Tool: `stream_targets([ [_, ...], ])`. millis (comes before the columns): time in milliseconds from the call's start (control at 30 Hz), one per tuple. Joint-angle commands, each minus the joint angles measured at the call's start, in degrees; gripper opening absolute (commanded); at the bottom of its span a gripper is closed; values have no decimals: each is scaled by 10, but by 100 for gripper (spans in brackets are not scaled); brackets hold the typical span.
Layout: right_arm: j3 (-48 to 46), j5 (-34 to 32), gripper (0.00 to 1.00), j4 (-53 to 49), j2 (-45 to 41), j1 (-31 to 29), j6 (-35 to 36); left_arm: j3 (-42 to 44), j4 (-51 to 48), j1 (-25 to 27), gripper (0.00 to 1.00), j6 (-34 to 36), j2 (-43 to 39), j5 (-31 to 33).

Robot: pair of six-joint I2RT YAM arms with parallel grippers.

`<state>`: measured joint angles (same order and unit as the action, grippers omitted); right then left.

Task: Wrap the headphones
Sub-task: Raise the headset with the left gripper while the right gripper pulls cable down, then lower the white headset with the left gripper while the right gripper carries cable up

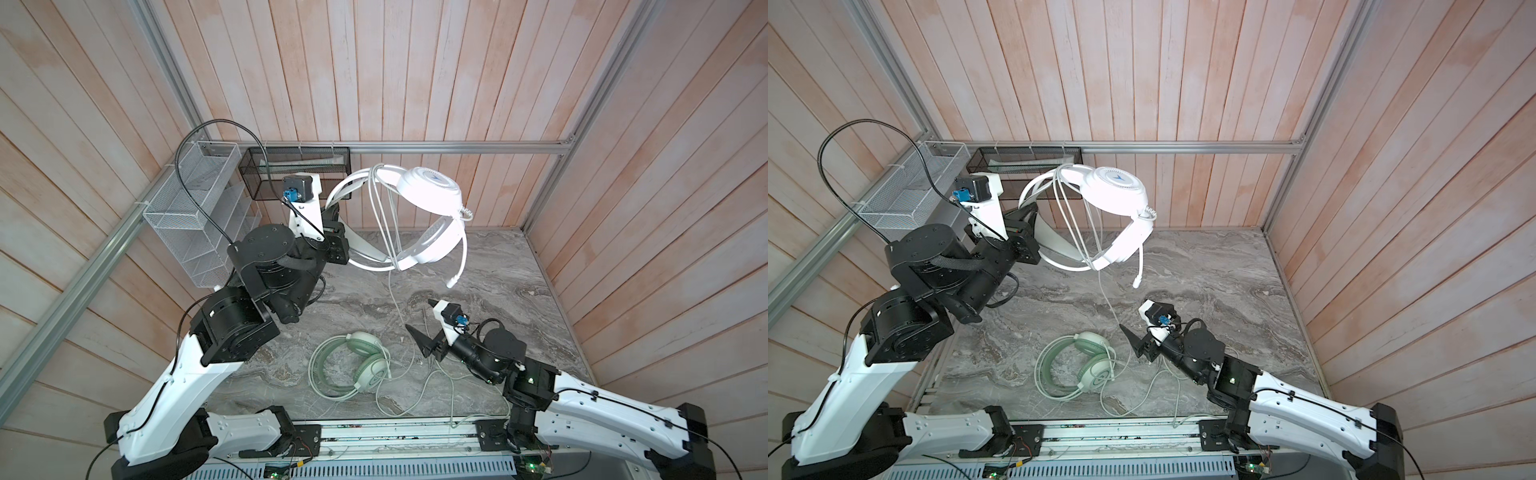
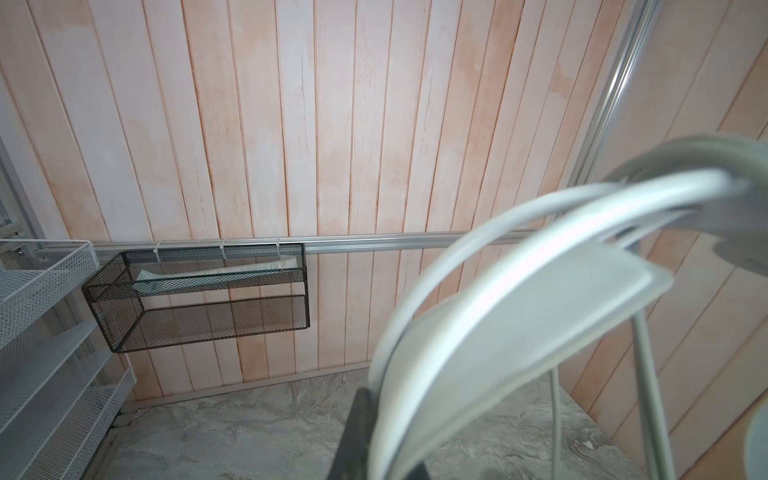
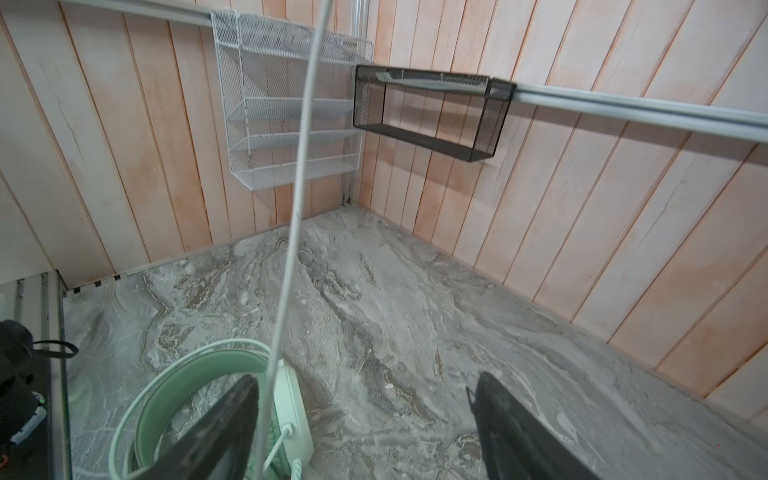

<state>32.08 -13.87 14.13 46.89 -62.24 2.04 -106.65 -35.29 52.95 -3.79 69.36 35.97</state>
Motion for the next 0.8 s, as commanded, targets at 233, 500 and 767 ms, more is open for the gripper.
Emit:
stream_targets([
  [233,-58,206,83,177,79,48,-135,-79,14,1,0,-29,29,-30],
  [500,-129,68,87,167,-43,47,-187,-89,27,1,0,-10,45,-15],
  [767,-180,179,89,253,-81,43,-289,-90,41,1,0,9,59,-14],
])
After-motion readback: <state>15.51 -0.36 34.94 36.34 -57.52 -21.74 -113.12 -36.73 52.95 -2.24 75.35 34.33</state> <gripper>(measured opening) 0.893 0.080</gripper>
